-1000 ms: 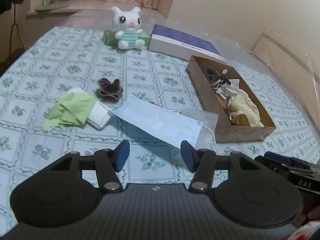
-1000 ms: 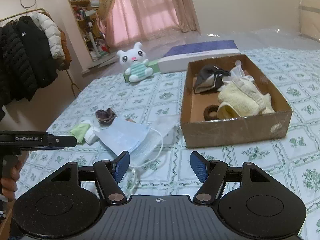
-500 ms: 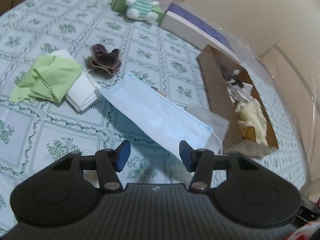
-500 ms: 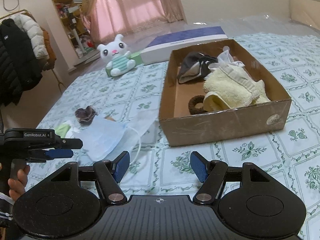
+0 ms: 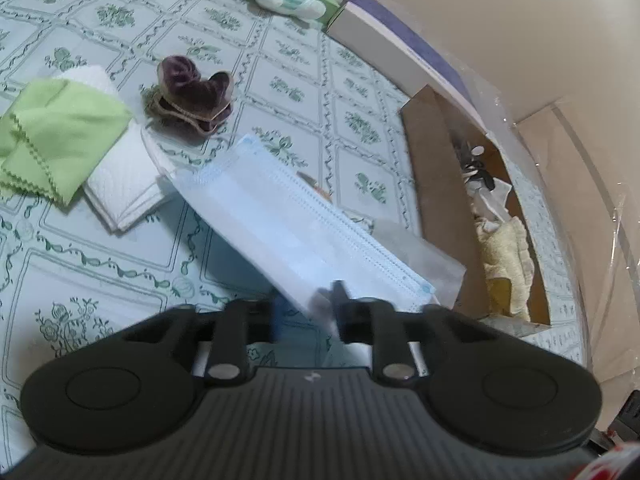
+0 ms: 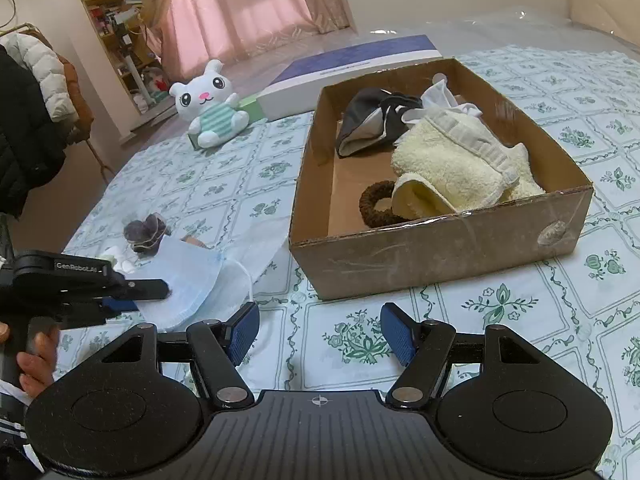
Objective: Organize soft objects
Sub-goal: 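Grasp the blue surgical mask with the left gripper while the right grasps the white mesh bag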
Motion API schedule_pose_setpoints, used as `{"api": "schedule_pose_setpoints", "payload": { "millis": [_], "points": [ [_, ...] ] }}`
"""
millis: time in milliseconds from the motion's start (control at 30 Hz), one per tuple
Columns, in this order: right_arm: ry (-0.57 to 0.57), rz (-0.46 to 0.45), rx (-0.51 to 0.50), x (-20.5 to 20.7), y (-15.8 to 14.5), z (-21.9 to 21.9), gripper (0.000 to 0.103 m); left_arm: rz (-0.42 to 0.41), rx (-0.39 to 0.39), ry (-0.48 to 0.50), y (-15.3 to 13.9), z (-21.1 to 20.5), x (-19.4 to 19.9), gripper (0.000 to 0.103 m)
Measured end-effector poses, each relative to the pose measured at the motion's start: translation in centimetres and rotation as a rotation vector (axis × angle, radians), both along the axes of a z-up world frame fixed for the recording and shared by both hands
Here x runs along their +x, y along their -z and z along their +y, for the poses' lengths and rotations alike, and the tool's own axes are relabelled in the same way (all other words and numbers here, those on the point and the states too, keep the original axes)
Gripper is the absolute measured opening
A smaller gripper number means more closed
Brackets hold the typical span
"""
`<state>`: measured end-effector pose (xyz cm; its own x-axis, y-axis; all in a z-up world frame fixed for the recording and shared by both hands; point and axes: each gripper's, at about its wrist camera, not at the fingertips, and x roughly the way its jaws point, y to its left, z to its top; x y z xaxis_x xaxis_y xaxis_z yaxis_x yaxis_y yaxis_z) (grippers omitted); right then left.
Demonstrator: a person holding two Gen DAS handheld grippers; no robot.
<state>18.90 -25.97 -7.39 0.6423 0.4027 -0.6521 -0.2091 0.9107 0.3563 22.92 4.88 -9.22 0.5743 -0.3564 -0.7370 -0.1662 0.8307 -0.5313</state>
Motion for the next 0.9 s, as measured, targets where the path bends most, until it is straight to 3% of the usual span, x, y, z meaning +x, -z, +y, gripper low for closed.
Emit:
{"api": "schedule_pose_setpoints", "payload": {
  "millis": [167,467,667,867,900],
  "points": [
    [0.004,-0.005,0.014,-0.2,-0.3,0.2,0.068,-0.054,0.005,0.013,-1.5,0.7,-0.6,0.0],
    [-0.019,0.012,0.134,-0.2,-0.7,1.5,0.068,-0.2,0.156,0.01,-7.5,3.3,-4.2,0.0],
    [-0.048,0.049,0.206,0.9,0.3,3.9,0.067,-0.219,0.253,0.004,-9.5,4.4,-5.8,0.0],
    [-0.012,0.109,0.236,2.6,2.3,5.4,0.051,-0.192,0.256,-0.002,-8.8,4.6,-6.3,0.0],
    [-0.005,0.119,0.247,2.8,2.7,5.5,0.043,-0.187,0.255,0.0,-8.7,4.5,-6.3,0.0]
  ]
}}
